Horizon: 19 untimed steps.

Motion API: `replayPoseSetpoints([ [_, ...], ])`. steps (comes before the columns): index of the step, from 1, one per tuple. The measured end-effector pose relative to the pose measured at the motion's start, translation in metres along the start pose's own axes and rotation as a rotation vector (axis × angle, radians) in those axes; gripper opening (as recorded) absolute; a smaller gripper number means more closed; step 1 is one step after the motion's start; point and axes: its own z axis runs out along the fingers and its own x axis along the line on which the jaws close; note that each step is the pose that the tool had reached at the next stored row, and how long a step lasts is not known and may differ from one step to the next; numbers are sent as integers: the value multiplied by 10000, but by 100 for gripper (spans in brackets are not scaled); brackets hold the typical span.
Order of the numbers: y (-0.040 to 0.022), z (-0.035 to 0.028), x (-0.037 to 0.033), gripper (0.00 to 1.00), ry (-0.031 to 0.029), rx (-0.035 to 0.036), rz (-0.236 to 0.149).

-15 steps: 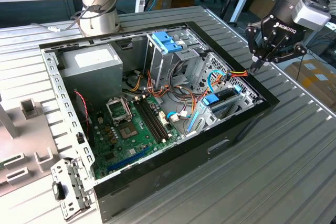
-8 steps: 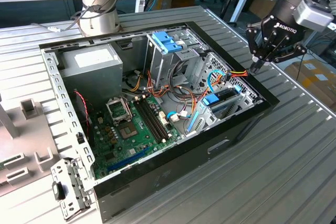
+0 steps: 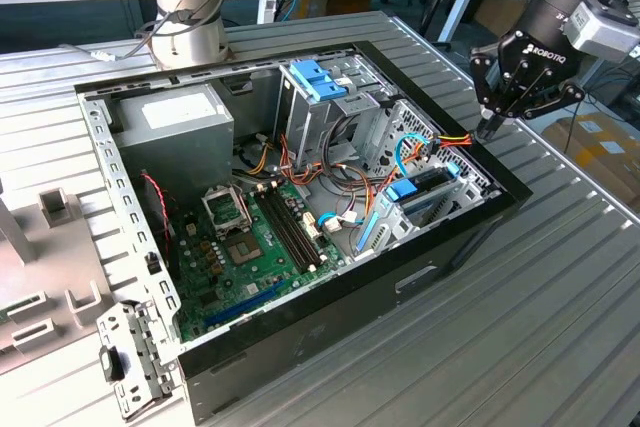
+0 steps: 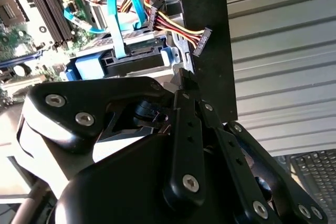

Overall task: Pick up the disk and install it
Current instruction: 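Insert the first disk wire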

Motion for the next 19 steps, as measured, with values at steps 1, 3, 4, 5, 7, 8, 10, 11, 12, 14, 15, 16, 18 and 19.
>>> replayPoseSetpoints([
  [1, 0, 0, 0, 11, 3, -2, -91],
  [3, 0, 0, 0, 11, 13, -8, -337],
  [4, 0, 0, 0, 11, 17, -10, -446],
  [5, -1, 0, 0, 11, 22, -14, -586],
  [7, -1, 0, 0, 11, 30, -19, -800],
  [8, -1, 0, 0, 11, 33, -21, -877],
  [10, -1, 0, 0, 11, 36, -23, -943],
  [11, -1, 0, 0, 11, 35, -22, -943],
  [12, -1, 0, 0, 11, 35, -23, -944],
  [14, -1, 0, 0, 11, 36, -23, -944],
  [15, -1, 0, 0, 11, 36, -23, -945],
  [16, -1, 0, 0, 11, 35, -22, -945],
  [18, 0, 0, 0, 24, 36, -23, -946],
  [19, -1, 0, 0, 30, 36, -23, -947],
])
